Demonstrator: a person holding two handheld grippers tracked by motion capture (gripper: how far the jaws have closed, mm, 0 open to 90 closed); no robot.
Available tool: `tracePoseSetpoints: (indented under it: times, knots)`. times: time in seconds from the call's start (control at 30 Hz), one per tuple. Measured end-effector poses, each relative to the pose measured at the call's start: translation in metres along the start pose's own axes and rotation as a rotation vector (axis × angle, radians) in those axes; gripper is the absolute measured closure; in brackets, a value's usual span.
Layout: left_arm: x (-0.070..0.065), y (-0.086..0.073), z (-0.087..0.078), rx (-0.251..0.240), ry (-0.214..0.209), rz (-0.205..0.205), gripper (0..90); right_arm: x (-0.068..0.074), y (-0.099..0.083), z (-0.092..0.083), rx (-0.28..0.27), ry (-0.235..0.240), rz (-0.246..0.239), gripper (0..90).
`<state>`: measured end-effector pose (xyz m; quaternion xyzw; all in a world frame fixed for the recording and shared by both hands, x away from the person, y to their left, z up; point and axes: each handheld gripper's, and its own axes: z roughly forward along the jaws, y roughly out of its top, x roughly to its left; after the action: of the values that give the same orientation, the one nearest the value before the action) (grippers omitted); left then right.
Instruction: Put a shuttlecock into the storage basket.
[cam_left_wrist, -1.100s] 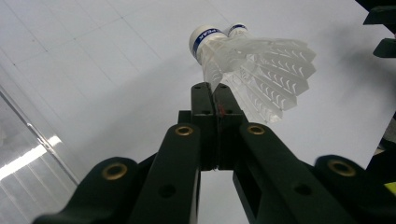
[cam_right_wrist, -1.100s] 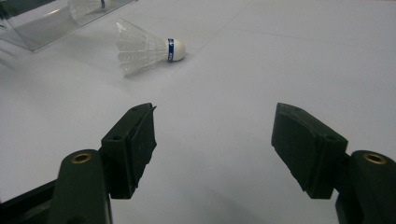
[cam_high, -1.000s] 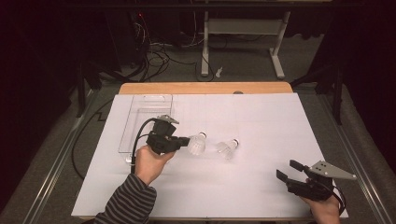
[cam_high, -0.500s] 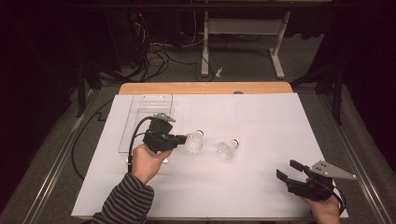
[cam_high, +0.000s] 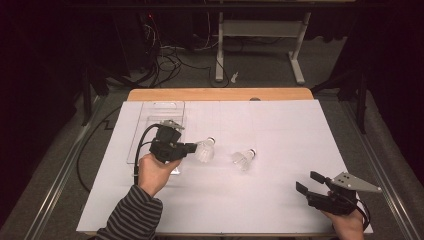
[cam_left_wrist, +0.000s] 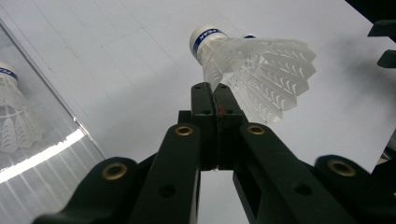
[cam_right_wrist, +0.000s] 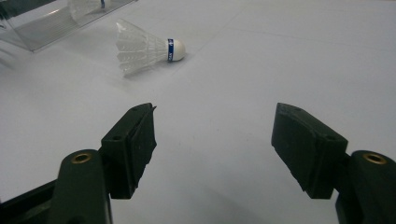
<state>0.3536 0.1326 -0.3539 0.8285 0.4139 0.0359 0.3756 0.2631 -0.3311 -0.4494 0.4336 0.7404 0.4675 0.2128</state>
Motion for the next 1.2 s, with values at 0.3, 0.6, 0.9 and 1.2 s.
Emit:
tracePoseSetpoints:
  times: [0.3,0.6,0.9,1.2]
  knots:
    - [0.008,-0.003,-0.01,-0.011,0.026,-0.014,89.6,0.0,0.0,0.0,0.0,0.0,0.0,30.9]
    - [0.013,-0.005,-0.019,-0.036,0.052,-0.025,89.6,0.0,0.0,0.0,0.001,0.0,0.0,30.9]
    - [0.018,-0.007,-0.024,-0.037,0.071,-0.033,89.6,0.0,0.0,0.0,0.0,0.0,0.001,30.9]
    - [0.024,-0.01,-0.03,-0.043,0.092,-0.045,89.6,0.0,0.0,0.0,-0.001,-0.001,0.001,30.9]
